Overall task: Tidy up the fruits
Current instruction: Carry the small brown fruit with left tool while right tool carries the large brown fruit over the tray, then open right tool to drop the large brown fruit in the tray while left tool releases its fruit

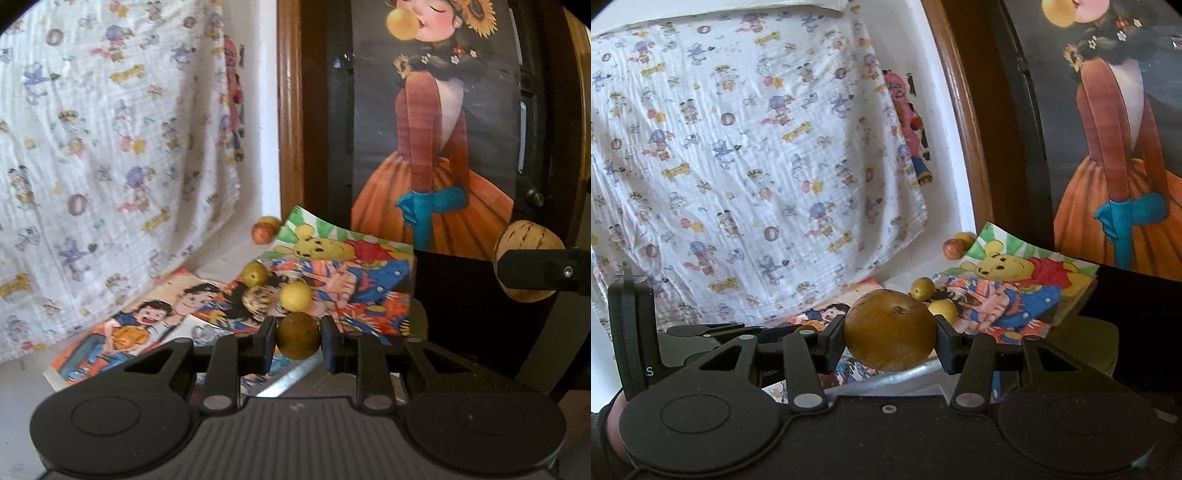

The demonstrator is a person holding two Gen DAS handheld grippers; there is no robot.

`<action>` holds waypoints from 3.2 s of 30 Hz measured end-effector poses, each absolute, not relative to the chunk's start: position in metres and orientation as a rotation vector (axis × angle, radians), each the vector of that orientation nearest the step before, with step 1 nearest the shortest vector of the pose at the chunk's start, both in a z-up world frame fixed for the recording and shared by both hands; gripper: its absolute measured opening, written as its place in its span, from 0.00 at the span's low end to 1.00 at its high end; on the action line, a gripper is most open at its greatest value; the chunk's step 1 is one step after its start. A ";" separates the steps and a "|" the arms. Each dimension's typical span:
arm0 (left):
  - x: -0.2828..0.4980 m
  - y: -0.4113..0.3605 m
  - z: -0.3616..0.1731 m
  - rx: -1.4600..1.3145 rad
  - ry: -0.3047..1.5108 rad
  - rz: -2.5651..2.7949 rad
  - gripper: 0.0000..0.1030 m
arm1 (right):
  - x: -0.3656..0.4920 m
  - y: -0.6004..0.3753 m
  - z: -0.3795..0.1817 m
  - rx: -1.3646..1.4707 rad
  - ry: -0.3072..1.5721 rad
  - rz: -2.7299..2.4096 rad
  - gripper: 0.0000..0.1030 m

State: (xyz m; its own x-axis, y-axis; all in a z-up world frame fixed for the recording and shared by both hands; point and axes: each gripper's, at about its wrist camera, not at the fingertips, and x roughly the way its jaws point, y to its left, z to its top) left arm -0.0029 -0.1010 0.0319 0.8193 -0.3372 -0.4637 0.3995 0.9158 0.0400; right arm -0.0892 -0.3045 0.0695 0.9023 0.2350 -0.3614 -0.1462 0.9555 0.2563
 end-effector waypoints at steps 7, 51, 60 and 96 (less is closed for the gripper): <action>0.013 -0.104 0.013 0.132 0.517 -0.397 0.27 | -0.072 -0.307 0.054 0.236 0.448 0.196 0.50; 0.106 -0.093 -0.103 0.136 0.823 -0.353 0.27 | 0.030 -0.275 -0.087 0.155 0.779 0.176 0.50; 0.103 -0.094 -0.109 0.139 0.835 -0.365 0.28 | 0.035 -0.270 -0.103 0.114 0.815 0.168 0.50; 0.098 -0.089 -0.096 0.126 0.791 -0.345 0.62 | 0.029 -0.271 -0.095 0.126 0.793 0.165 0.65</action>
